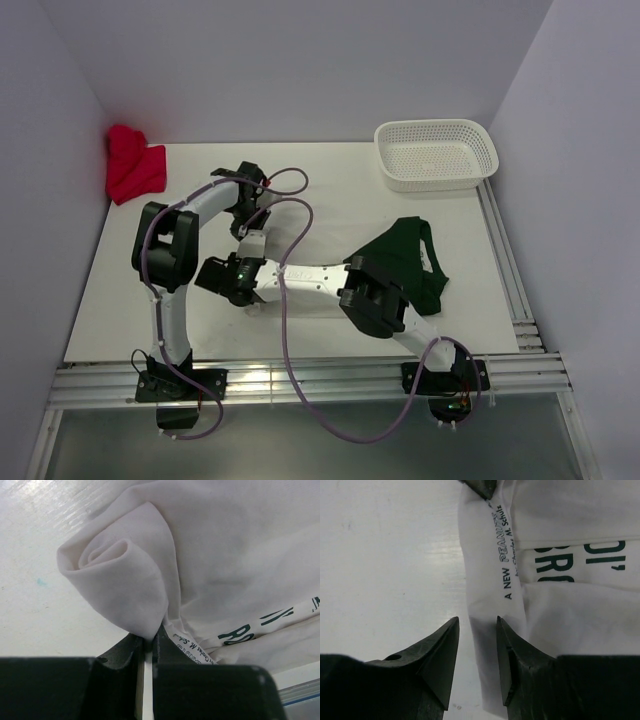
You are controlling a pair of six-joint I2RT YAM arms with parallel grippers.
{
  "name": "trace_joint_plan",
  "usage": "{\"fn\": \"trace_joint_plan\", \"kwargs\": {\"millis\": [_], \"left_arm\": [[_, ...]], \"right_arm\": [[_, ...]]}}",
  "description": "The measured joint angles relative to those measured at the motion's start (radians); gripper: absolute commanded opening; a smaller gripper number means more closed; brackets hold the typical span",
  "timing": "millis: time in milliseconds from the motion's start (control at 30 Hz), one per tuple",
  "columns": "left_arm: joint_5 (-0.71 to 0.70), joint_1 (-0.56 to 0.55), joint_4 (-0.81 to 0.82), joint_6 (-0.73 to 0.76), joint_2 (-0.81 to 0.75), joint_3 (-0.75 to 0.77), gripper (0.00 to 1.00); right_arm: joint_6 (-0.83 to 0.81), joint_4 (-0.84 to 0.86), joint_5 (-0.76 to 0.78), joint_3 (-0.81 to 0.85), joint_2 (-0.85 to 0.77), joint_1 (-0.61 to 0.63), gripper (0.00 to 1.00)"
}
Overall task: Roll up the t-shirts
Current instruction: Roll the tshirt
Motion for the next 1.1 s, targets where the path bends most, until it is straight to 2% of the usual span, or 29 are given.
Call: {"fn": "trace_joint_plan", "kwargs": {"millis": [833, 867, 967, 1000, 1100], "left_arm": [[-0.031, -0.02, -0.019, 0.0, 0.014, 0.021, 0.0], [-0.032, -0.021, -0.02, 0.0, 0.014, 0.022, 0.0], [-0.033, -0.021, -0.022, -0.001, 0.015, 0.024, 0.01], [-0.033, -0.021, -0.023, -0.001, 0.015, 0.024, 0.02], [-0.038, -0.023, -0.03, -0.004, 0.019, 0.033, 0.11]], "right_arm": [[0.035, -0.173, -0.005, 0.08, 0.081, 0.058, 0.47], [0.035, -0.174, -0.006, 0.08, 0.081, 0.058, 0.46], [0.039, -0.18, -0.009, 0.08, 0.081, 0.058, 0.3], [0.041, -0.18, -0.01, 0.079, 0.081, 0.058, 0.22], [0.045, -0.126, -0.01, 0.018, 0.051, 0.058, 0.11]]}}
